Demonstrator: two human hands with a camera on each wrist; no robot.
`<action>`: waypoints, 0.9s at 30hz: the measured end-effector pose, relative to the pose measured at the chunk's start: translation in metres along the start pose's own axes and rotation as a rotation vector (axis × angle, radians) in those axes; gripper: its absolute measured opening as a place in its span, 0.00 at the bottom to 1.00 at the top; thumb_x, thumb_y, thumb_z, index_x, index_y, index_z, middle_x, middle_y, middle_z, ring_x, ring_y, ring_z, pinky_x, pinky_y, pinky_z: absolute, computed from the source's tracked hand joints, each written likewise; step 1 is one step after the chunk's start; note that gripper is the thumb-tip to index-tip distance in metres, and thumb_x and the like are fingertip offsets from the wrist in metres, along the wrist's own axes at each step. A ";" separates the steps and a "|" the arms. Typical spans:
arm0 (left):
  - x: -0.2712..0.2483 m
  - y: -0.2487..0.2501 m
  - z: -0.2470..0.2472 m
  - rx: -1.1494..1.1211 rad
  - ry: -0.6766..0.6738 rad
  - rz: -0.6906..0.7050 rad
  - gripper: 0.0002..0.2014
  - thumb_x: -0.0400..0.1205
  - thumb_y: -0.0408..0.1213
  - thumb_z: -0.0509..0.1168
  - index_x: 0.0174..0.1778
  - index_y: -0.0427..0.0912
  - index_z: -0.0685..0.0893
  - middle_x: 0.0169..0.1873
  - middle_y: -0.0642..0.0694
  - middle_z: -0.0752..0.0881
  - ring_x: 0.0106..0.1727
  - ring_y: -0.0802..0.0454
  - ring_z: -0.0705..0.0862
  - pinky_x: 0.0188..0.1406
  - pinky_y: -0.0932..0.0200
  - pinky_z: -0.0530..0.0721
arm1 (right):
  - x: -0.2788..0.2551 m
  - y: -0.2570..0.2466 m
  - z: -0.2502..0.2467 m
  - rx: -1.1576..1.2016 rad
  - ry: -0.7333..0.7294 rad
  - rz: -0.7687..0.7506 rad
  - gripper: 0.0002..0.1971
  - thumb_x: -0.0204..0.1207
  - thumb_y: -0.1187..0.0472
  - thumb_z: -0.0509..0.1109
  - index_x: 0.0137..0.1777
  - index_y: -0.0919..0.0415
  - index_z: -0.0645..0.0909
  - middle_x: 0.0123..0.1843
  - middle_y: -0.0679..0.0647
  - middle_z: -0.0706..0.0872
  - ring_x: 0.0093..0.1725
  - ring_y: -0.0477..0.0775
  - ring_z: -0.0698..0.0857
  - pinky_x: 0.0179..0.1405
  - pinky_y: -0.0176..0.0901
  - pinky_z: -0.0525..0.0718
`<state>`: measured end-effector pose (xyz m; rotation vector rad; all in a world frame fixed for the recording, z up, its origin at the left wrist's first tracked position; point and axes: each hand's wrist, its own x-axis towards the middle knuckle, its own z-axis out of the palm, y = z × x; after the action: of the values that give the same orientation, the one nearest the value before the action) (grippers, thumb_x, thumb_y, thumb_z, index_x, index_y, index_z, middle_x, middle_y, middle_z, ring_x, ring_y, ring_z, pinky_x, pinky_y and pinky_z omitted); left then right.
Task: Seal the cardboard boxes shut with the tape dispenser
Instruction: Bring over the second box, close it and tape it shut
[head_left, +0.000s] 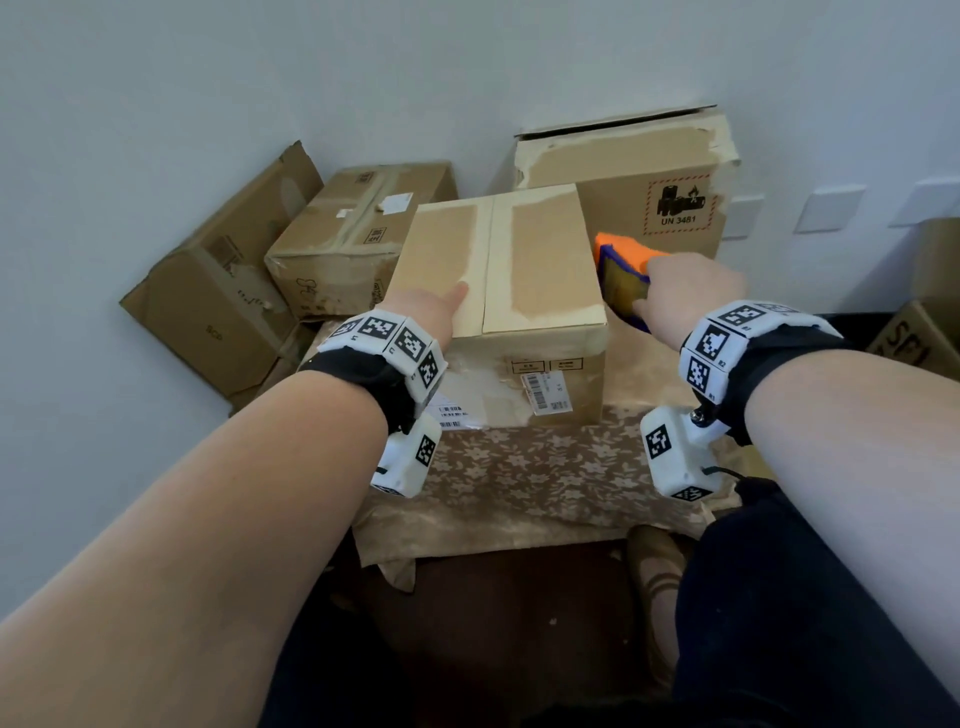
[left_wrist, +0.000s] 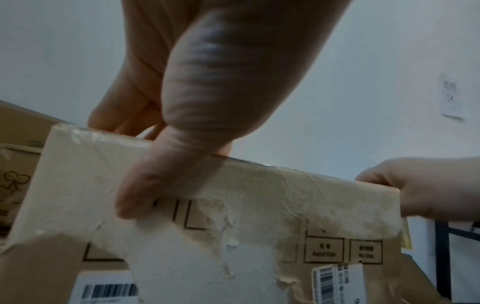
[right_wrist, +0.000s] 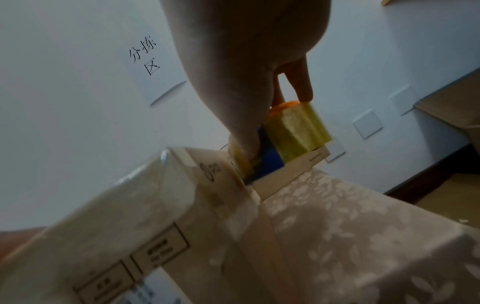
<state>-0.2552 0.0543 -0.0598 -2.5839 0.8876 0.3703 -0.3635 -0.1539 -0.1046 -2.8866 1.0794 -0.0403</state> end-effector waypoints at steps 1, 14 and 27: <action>0.001 0.000 0.001 -0.002 0.013 -0.002 0.39 0.83 0.25 0.54 0.84 0.52 0.41 0.42 0.40 0.76 0.44 0.43 0.76 0.43 0.54 0.76 | -0.001 -0.002 0.002 -0.027 -0.042 0.013 0.02 0.80 0.62 0.65 0.48 0.61 0.76 0.41 0.57 0.79 0.39 0.60 0.77 0.25 0.40 0.63; 0.011 -0.009 0.016 -0.245 0.110 -0.123 0.23 0.90 0.44 0.45 0.82 0.47 0.60 0.70 0.35 0.76 0.68 0.35 0.77 0.65 0.45 0.75 | -0.001 -0.011 0.036 0.005 -0.301 0.103 0.09 0.80 0.64 0.65 0.39 0.66 0.75 0.36 0.60 0.79 0.35 0.59 0.78 0.37 0.48 0.79; 0.017 -0.042 0.021 -0.095 0.065 -0.056 0.40 0.82 0.31 0.60 0.84 0.60 0.45 0.73 0.37 0.69 0.64 0.39 0.78 0.52 0.51 0.77 | -0.005 -0.029 0.029 0.700 -0.146 0.096 0.29 0.87 0.44 0.38 0.49 0.64 0.76 0.58 0.71 0.81 0.49 0.66 0.79 0.56 0.55 0.79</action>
<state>-0.2182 0.0849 -0.0737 -2.7153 0.8368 0.3217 -0.3470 -0.1281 -0.1317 -2.1774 0.9346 -0.1635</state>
